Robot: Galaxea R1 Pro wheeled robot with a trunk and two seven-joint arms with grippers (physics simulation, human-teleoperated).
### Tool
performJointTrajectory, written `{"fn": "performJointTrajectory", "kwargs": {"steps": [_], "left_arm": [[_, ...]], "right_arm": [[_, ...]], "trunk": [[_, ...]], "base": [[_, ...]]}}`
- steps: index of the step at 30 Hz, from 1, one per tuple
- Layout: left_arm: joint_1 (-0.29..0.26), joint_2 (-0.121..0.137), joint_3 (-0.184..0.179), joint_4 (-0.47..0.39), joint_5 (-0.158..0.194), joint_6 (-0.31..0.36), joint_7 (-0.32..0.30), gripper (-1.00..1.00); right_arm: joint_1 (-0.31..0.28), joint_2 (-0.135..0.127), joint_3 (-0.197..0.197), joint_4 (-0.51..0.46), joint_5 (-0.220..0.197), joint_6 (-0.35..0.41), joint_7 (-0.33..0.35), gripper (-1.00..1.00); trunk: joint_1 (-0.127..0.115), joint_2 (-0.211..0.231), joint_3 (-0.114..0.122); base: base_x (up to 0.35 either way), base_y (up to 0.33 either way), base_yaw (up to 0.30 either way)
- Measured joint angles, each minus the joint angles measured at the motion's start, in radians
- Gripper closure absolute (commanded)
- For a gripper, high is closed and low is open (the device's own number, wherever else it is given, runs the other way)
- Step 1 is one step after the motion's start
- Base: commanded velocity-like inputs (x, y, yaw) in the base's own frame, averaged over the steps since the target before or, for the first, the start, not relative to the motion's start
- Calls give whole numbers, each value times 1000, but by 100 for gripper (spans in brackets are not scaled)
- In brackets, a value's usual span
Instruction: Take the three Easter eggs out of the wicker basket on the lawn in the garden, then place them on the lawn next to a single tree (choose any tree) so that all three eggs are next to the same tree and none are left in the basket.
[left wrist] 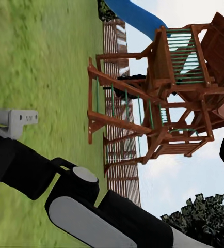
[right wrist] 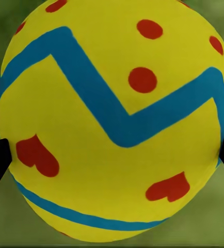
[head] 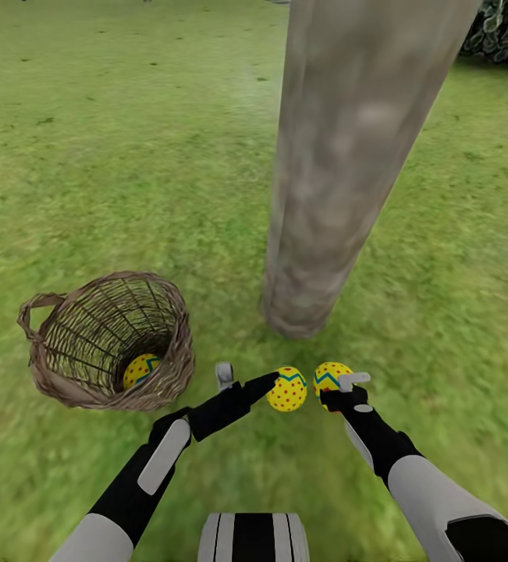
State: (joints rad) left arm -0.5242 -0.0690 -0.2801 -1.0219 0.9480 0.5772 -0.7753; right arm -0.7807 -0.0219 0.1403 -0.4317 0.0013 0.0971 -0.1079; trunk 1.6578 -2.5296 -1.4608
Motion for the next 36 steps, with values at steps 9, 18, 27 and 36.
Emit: {"fn": "performJointTrajectory", "kwargs": {"steps": [9, 18, 27, 36], "left_arm": [[0, 0, 0, 0, 0, 0, 1, -100], [0, -1, 0, 1, 0, 0, 1, -100], [0, -1, 0, 27, 6, 1, 2, -100], [0, -2, 1, 32, 7, 1, 2, -100]], "right_arm": [[-1, 2, 3, -2, 4, 1, 2, 100], [-1, 2, 0, -45, 9, 2, 3, 100], [0, 0, 2, 0, 0, 1, 1, -100], [9, -2, 1, -168, 1, 13, 8, -100]], "trunk": [[4, -2, -35], [6, -3, -54], [5, -3, -43], [1, -1, -8]], "base": [[0, 0, 0], [0, 0, 0], [0, 0, 0], [0, 0, 0]]}}
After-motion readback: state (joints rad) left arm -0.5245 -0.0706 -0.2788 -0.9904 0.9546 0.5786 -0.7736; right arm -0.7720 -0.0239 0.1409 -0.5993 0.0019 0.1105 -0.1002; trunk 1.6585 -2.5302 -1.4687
